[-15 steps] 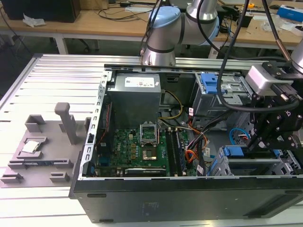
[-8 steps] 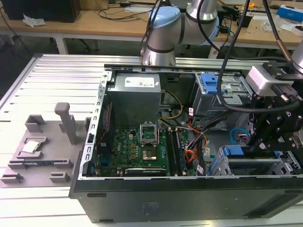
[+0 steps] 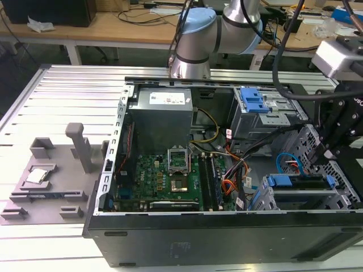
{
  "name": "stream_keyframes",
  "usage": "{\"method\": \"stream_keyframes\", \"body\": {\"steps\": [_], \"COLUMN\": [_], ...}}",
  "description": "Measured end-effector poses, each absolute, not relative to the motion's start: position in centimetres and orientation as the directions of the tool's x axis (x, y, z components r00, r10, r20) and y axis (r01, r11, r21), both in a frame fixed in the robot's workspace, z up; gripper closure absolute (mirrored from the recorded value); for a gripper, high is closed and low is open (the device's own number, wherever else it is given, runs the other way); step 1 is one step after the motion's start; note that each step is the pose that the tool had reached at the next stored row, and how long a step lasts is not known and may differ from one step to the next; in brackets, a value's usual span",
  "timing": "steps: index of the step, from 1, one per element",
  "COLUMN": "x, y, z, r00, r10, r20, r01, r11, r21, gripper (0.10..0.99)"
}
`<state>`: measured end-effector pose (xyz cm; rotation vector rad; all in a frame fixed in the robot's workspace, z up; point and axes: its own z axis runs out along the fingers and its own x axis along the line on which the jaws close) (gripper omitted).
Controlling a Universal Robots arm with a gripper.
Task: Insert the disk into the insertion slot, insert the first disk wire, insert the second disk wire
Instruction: 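Insert the second disk wire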
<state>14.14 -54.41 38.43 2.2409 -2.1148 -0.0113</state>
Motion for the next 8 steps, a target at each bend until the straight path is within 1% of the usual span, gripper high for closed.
{"method": "stream_keyframes", "body": {"steps": [8], "x": [14.14], "y": [-54.41], "z": [38.47], "r00": [0.059], "r10": [-0.998], "r20": [0.036], "r01": [-0.997], "r11": [-0.057], "r21": [0.049], "gripper": [0.980]}}
